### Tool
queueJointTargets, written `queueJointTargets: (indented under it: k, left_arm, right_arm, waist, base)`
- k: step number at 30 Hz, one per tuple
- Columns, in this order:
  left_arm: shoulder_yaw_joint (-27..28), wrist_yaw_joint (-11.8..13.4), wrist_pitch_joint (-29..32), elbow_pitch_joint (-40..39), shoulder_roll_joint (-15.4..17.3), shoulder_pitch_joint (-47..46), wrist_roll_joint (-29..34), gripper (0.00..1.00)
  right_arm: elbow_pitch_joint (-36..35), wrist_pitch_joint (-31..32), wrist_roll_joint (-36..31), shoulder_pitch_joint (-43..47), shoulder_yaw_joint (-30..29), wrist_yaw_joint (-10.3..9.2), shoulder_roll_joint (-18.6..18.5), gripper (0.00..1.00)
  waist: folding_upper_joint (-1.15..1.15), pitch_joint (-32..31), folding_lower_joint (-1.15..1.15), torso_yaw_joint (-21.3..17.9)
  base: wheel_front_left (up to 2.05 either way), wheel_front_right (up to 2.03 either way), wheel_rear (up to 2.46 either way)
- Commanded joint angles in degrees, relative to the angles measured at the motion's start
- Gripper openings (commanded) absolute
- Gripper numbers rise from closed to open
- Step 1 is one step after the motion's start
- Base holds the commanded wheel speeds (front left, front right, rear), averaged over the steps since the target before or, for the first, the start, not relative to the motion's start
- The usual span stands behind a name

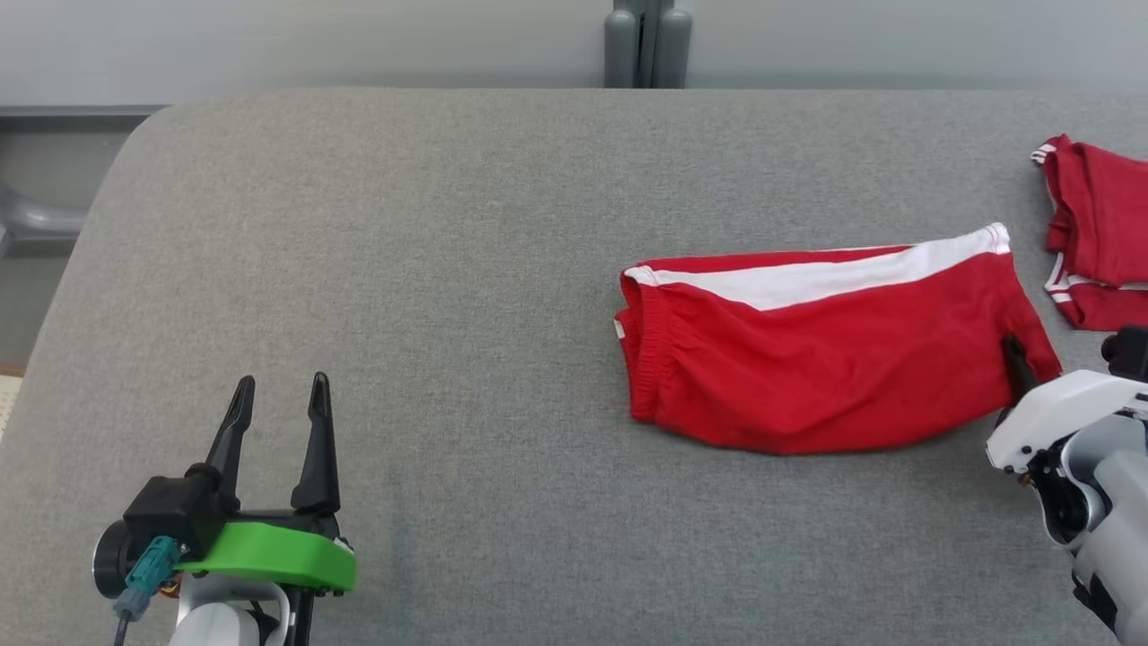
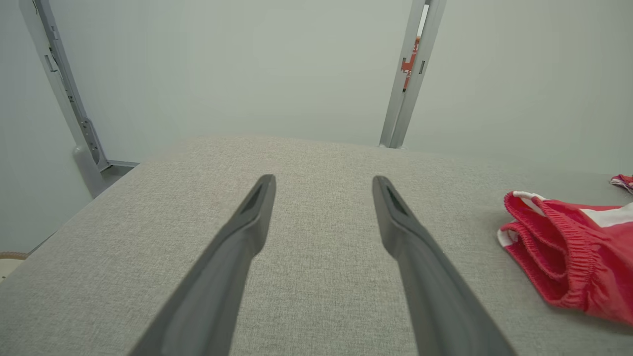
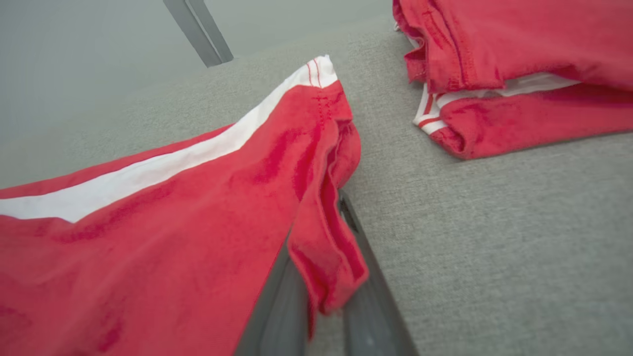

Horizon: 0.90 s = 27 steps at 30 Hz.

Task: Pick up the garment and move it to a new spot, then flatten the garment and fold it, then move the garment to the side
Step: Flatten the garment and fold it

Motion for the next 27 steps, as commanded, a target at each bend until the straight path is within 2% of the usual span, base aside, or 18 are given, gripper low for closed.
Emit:
queueJointTargets:
  k: [1,6,14,22,27]
  left_arm:
    - [0.0,-0.2,0.0,-0.3,0.5,0.9,0.8,1.0]
    - [0.4,-0.2,0.0,-0.6,0.5,1.6,1.3,1.0]
    - [0.5,-0.2,0.0,-0.3,0.5,2.0,1.6,1.0]
    - [0.7,-0.2,0.0,-0.4,0.5,2.5,1.7,1.0]
    - [0.5,-0.2,0.0,-0.3,0.1,2.4,1.8,1.0]
  right_arm:
    - [-0.2,-0.6,0.9,1.3,-0.5,-0.08,-0.7,0.0]
    - [-0.6,-0.8,1.8,3.4,-1.3,-0.08,-1.1,0.0]
    - [-4.5,-1.0,-0.1,0.8,-1.9,-0.07,1.7,0.0]
    - [-13.2,-1.0,-4.7,-0.2,-1.6,-0.07,6.3,0.0]
    - [-18.3,-1.0,-6.3,1.3,1.1,-0.07,9.4,0.0]
  waist:
    - [0.0,-2.6,0.0,-2.4]
    - [0.0,-3.2,0.0,-2.8]
    - [0.0,-3.8,0.0,-3.1]
    - [0.0,-4.7,0.0,-2.3]
    - [0.0,-4.7,0.0,-1.1]
  base:
    - [0.0,0.0,0.0]
    - [0.0,0.0,0.0]
    - [0.0,0.0,0.0]
    - [0.0,0.0,0.0]
    - [0.0,0.0,0.0]
